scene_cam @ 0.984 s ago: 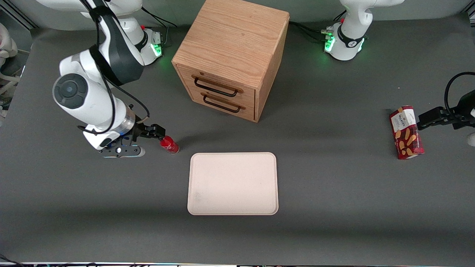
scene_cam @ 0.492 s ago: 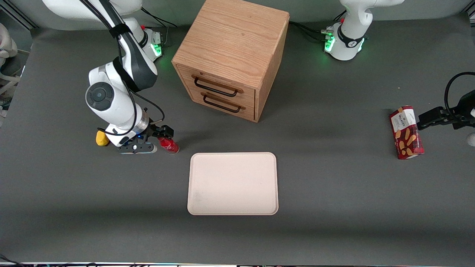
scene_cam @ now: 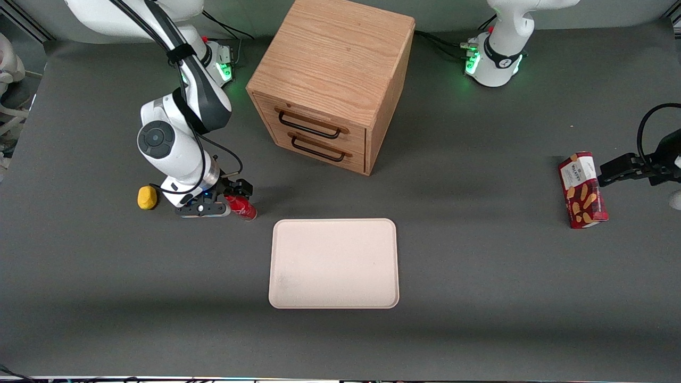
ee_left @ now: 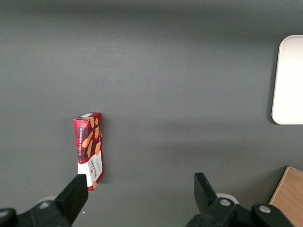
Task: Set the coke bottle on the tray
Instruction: 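Close the right gripper around the bottle's body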
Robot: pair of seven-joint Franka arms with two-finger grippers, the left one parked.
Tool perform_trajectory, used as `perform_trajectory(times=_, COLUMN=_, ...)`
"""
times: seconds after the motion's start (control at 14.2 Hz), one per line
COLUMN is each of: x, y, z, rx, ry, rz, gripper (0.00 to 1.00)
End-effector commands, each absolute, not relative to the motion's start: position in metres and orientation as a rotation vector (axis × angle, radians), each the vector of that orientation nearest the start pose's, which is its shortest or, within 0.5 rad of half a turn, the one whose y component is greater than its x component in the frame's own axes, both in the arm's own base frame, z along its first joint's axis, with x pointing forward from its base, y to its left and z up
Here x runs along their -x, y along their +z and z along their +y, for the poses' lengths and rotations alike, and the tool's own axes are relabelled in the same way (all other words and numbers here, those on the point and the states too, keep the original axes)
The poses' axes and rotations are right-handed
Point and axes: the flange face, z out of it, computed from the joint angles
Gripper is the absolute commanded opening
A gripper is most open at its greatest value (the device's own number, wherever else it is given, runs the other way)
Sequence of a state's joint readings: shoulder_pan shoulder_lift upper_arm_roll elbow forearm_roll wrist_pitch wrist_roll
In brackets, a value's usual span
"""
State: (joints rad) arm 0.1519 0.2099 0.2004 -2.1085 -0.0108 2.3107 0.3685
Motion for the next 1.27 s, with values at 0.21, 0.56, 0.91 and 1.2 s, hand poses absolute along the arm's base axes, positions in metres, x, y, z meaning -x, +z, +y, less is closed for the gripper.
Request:
perform_trajectory(times=0.21, x=-0.535, y=0.320, z=0.193, rx=3.110, ry=-0.001, rz=0.031, gripper=0.12)
perform_trajectory(times=0.56, x=-0.535, y=0.323, z=0.193, rx=3.110, ry=-0.011, rz=0.030, gripper=0.00)
perform_trajectory(times=0.91, x=-0.553, y=0.382, z=0.179, rx=3.136, ry=0.043, rz=-0.068, gripper=0.00)
perform_trajectory(times=1.2, x=-0.579, y=0.498, z=0.181, rx=3.148, ry=0.135, rz=-0.097, gripper=0.00)
